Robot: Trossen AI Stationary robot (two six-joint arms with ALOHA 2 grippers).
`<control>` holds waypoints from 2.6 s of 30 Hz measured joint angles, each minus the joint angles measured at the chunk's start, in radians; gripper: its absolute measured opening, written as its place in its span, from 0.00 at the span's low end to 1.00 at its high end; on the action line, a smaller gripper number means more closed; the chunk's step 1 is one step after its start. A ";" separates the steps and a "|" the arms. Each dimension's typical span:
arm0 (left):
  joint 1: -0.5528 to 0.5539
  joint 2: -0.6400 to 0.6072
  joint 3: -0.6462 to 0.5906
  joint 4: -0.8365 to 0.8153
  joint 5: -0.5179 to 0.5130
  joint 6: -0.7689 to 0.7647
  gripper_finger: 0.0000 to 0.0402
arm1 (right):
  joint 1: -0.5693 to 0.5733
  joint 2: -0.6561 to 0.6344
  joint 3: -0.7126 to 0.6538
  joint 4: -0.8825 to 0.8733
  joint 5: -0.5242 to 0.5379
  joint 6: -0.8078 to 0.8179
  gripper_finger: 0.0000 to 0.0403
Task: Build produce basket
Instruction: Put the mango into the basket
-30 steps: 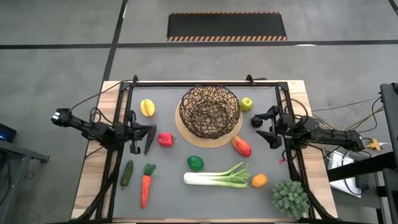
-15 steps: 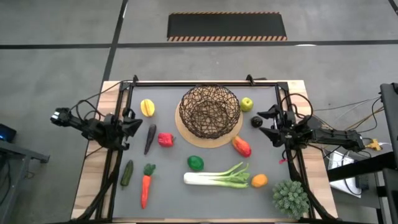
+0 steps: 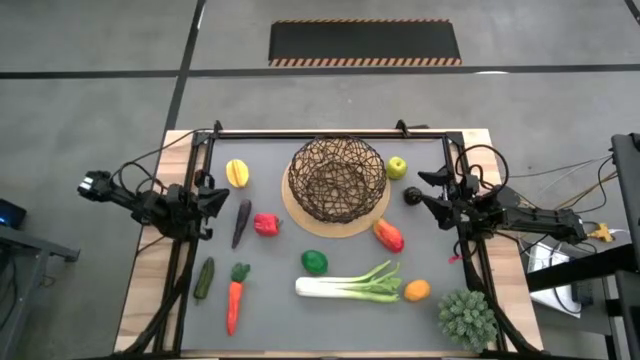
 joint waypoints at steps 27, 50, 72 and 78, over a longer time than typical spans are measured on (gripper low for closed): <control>0.000 -0.001 0.000 0.064 -0.007 0.060 0.00 | 0.003 0.221 0.302 -0.348 -0.149 0.349 0.82; 0.000 -0.002 0.000 0.065 -0.007 0.046 0.00 | 0.143 0.728 0.777 -1.059 -0.148 0.648 0.82; 0.000 -0.008 0.000 0.082 -0.008 0.054 0.00 | 0.306 1.260 1.112 -1.466 -0.028 0.682 0.82; 0.000 -0.007 0.000 0.082 -0.008 0.055 0.00 | 0.324 1.373 1.150 -1.477 0.018 0.641 0.82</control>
